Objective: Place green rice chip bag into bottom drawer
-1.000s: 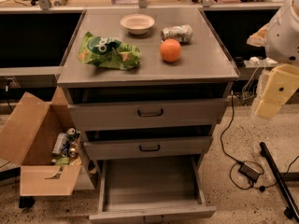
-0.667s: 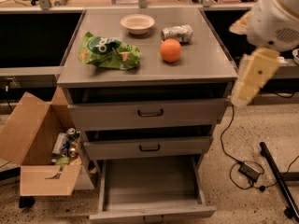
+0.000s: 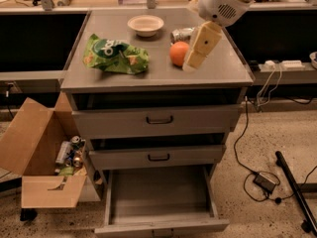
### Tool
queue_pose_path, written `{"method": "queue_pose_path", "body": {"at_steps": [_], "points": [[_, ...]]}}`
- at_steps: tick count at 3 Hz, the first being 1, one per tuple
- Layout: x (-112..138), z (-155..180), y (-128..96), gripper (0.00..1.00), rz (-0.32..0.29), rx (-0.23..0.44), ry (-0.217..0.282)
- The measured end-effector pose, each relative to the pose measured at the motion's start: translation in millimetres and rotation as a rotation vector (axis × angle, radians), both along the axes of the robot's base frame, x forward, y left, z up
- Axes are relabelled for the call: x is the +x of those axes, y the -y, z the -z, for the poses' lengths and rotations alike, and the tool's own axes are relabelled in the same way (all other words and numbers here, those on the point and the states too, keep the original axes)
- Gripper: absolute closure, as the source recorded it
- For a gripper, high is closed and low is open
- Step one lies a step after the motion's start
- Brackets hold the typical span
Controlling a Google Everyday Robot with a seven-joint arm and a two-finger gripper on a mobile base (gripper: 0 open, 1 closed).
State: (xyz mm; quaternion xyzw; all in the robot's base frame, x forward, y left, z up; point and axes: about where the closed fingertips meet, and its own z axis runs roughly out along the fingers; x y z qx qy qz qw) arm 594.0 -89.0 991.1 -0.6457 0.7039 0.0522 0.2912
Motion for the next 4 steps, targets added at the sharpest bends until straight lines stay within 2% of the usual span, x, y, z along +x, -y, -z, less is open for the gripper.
{"method": "queue_pose_path", "body": {"at_steps": [1, 2, 3, 4], "points": [[0.0, 0.0, 0.0, 0.00, 0.000, 0.000, 0.000], [15.3, 9.1, -11.6, 0.00, -0.020, 0.038, 0.002], [63.2, 32.0, -50.8, 0.00, -0.045, 0.080, 0.001], [90.9, 48.9, -80.5, 0.00, -0.049, 0.091, -0.010]]}}
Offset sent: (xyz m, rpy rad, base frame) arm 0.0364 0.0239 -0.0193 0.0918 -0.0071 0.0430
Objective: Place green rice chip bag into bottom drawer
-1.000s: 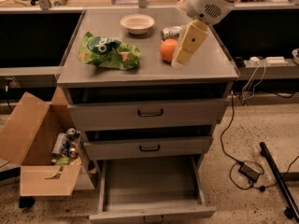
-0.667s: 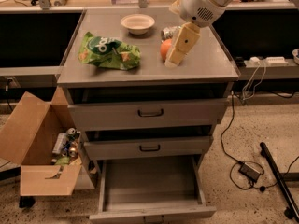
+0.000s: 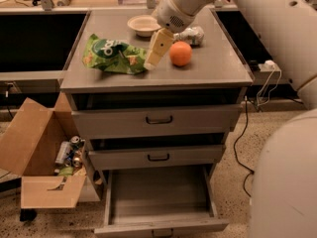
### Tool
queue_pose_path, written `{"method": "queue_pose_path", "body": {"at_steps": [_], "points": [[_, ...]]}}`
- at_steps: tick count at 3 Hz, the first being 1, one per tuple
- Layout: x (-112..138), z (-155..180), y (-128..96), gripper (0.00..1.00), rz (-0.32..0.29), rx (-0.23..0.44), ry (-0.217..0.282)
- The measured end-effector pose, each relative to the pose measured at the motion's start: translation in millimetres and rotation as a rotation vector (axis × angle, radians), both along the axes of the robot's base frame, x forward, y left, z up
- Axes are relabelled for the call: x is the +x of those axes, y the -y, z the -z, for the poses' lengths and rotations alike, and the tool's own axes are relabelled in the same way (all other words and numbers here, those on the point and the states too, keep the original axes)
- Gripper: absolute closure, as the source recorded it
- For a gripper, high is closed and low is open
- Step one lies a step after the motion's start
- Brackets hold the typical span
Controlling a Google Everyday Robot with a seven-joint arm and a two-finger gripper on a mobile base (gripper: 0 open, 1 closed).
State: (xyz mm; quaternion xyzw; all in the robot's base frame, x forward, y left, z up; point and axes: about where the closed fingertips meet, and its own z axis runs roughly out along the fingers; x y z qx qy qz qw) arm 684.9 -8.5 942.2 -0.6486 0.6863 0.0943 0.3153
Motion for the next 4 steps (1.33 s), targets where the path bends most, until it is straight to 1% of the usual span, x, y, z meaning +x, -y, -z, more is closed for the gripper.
{"method": "queue_pose_path", "body": {"at_steps": [1, 2, 3, 4], "points": [[30.3, 22.8, -33.5, 0.00, 0.038, -0.004, -0.011], [40.9, 33.9, -57.6, 0.00, 0.043, -0.010, -0.025], [46.2, 48.6, -79.0, 0.00, 0.033, -0.019, -0.048], [48.9, 71.6, -88.0, 0.24, 0.035, -0.050, -0.075]]}}
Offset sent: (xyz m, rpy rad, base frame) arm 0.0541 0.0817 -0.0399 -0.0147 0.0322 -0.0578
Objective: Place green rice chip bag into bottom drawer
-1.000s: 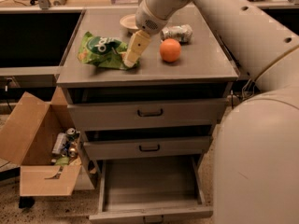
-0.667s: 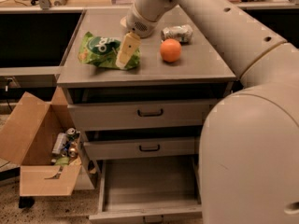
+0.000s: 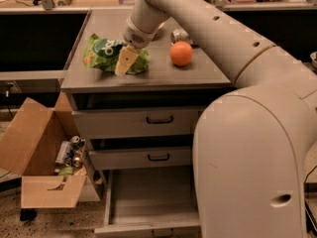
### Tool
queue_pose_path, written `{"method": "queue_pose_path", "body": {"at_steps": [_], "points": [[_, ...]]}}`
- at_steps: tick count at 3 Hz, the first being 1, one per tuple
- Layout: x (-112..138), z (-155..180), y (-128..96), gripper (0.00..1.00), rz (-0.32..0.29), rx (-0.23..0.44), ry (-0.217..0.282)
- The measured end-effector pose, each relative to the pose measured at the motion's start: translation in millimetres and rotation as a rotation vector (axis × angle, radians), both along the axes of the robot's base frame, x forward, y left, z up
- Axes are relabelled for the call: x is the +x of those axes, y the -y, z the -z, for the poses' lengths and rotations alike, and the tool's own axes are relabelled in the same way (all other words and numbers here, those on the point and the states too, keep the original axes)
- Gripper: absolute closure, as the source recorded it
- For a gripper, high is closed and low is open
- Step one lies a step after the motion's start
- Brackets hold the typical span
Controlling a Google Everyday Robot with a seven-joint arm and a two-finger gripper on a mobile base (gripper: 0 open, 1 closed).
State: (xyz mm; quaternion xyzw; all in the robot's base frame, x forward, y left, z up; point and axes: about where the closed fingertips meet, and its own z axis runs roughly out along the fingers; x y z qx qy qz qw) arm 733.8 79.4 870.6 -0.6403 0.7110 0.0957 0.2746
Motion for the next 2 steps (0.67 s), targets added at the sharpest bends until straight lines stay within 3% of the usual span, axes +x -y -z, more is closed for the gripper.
{"method": "queue_pose_path", "body": {"at_steps": [1, 2], "points": [[-2.3, 17.7, 0.8, 0.47, 0.003, -0.039, -0.010], [-11.9, 22.6, 7.7, 0.71, 0.018, -0.022, -0.003]]}}
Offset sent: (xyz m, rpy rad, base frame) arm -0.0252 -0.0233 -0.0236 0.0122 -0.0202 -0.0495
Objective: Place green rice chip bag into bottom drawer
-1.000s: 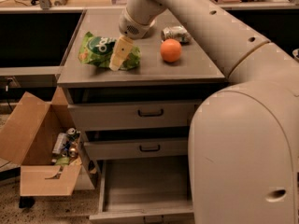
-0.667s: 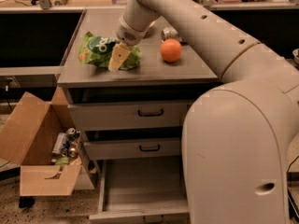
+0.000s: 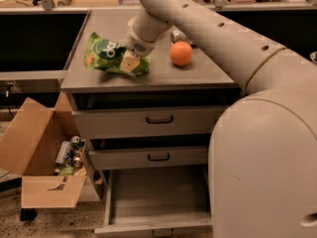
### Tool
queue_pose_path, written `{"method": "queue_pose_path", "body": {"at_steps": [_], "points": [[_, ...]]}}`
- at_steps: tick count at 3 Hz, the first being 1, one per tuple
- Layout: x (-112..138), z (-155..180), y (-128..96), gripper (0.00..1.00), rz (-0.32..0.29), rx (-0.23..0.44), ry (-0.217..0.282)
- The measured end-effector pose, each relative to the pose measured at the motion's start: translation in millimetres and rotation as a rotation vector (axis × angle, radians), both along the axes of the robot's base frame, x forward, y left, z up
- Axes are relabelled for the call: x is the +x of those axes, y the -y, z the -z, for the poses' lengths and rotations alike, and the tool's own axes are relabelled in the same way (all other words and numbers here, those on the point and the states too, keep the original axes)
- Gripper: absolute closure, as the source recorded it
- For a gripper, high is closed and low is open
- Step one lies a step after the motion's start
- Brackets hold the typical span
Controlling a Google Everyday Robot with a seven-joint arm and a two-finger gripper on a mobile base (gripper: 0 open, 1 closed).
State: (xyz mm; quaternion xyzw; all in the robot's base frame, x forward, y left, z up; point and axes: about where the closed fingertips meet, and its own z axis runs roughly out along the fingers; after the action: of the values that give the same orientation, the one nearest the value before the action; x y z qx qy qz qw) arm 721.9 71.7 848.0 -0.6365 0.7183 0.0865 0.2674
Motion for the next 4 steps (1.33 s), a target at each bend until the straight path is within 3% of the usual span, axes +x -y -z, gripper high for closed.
{"method": "queue_pose_path", "body": {"at_steps": [1, 2, 3, 4], "points": [[-22.2, -20.5, 5.4, 0.94, -0.024, 0.091, 0.058], [-57.4, -70.1, 10.5, 1.00, -0.124, 0.273, 0.164], [-80.6, -90.6, 14.3, 1.00, -0.200, 0.349, 0.186], [-81.4, -90.2, 12.4, 1.00, -0.206, 0.350, 0.188]]}}
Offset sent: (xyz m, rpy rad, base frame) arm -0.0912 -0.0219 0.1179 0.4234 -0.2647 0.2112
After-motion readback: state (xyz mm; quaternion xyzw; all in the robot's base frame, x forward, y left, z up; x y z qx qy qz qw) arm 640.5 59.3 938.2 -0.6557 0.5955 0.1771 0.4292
